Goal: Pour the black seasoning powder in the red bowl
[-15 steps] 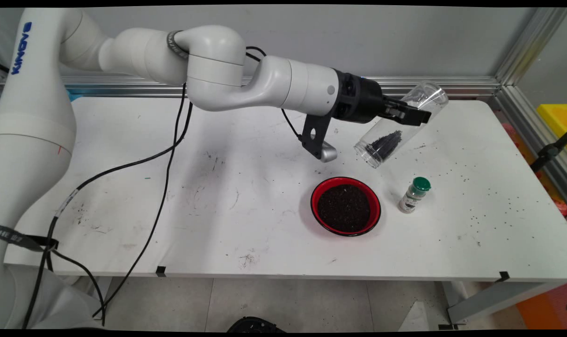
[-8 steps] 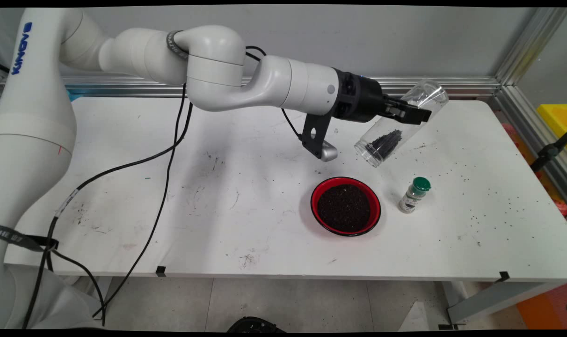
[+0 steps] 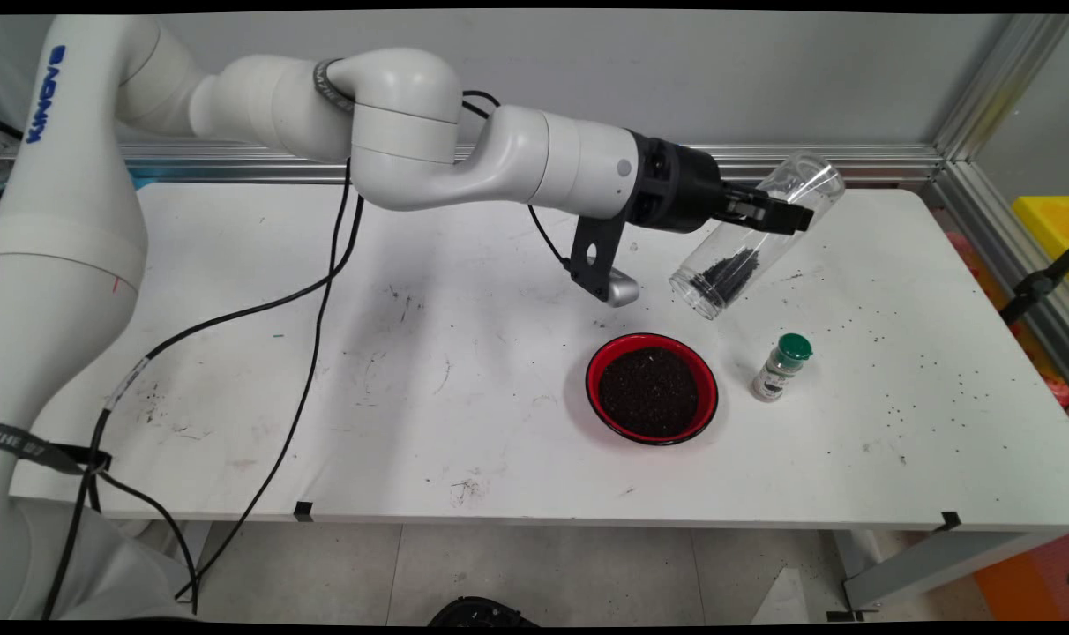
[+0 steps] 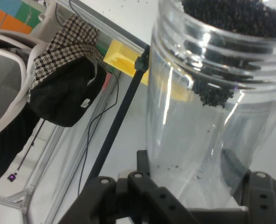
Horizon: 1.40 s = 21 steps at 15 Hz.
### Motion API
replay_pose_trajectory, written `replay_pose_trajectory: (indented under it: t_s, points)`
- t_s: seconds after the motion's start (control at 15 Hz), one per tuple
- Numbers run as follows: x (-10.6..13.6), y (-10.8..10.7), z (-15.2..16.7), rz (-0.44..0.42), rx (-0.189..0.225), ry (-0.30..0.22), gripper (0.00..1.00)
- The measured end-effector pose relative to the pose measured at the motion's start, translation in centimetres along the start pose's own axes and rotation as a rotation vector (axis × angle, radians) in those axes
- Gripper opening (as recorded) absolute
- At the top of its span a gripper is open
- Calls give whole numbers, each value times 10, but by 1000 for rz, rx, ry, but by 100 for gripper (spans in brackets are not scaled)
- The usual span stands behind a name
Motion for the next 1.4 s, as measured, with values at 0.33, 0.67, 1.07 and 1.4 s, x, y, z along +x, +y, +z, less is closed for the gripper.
replay_pose_trajectory:
  t_s: [0.33,0.67,1.07,1.4]
  points:
    - [-1,0,-2,-82,-10,14,0]
    - [-4,4,-3,-192,-30,32,0]
    - [-9,8,-4,-307,-51,53,0]
    - [-15,12,-6,-423,-76,70,0]
